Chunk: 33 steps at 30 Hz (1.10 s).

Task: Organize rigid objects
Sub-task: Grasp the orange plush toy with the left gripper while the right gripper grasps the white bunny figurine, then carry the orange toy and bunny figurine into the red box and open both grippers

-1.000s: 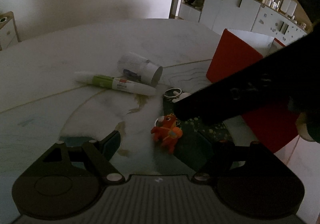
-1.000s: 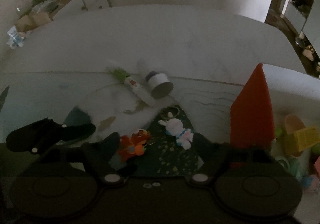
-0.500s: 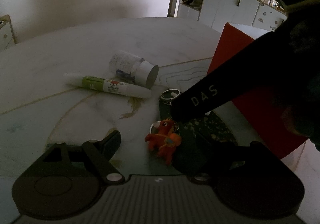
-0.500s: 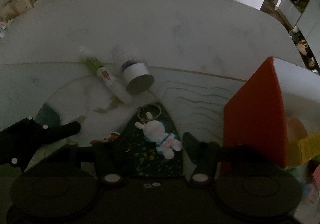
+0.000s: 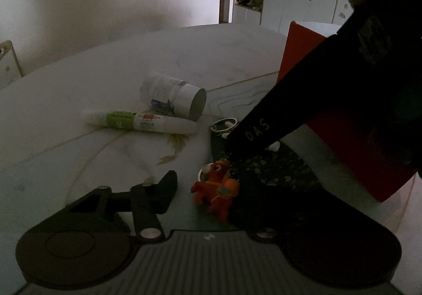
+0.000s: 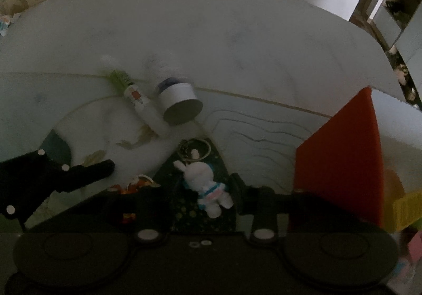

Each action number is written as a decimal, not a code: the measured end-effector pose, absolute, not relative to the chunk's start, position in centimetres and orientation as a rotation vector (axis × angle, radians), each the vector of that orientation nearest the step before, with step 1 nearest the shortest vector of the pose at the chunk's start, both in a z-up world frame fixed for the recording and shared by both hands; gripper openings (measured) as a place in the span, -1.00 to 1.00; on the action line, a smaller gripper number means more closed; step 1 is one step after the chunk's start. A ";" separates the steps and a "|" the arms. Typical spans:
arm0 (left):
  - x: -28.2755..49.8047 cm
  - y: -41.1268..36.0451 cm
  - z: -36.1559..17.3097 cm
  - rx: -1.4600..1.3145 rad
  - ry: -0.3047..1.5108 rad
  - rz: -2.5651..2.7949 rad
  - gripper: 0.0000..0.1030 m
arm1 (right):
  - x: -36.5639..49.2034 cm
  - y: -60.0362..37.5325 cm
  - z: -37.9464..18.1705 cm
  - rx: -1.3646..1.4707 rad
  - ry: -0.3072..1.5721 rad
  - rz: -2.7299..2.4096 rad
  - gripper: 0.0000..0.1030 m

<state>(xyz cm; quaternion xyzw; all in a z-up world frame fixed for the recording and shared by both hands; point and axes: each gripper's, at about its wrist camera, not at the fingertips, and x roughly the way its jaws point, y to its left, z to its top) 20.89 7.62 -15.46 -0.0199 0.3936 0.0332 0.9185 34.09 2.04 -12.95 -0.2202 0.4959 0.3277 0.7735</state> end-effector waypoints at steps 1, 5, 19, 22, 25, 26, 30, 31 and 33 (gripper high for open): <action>20.9 7.5 -15.4 -0.033 0.809 0.068 -0.17 | 34.0 2.0 -12.9 -0.479 1.070 0.709 -0.28; 20.9 7.4 -15.3 -0.031 0.813 0.065 -0.24 | 33.8 1.8 -12.7 -0.467 1.065 0.704 -0.29; 19.5 7.9 -14.0 -0.099 0.822 0.067 -0.24 | 31.2 -0.9 -8.4 -0.324 1.028 0.735 -0.29; 19.1 7.7 -13.0 -0.098 0.809 0.067 -0.24 | 30.4 -1.4 -7.0 -0.304 1.011 0.747 -0.29; 18.7 7.6 -11.7 -0.107 0.801 0.076 -0.24 | 29.9 -2.4 -5.7 -0.293 0.997 0.758 -0.29; 18.6 7.6 -11.2 -0.115 0.799 0.076 -0.24 | 29.7 -2.7 -5.2 -0.291 0.989 0.760 -0.29; 18.1 7.6 -9.4 -0.136 0.778 0.087 -0.24 | 29.2 -3.7 -3.7 -0.279 0.967 0.765 -0.29; 18.0 7.5 -8.9 -0.141 0.774 0.088 -0.24 | 29.1 -3.9 -3.4 -0.277 0.961 0.763 -0.29; 17.8 7.3 -7.9 -0.140 0.763 0.089 -0.24 | 28.8 -4.5 -2.8 -0.274 0.952 0.765 -0.29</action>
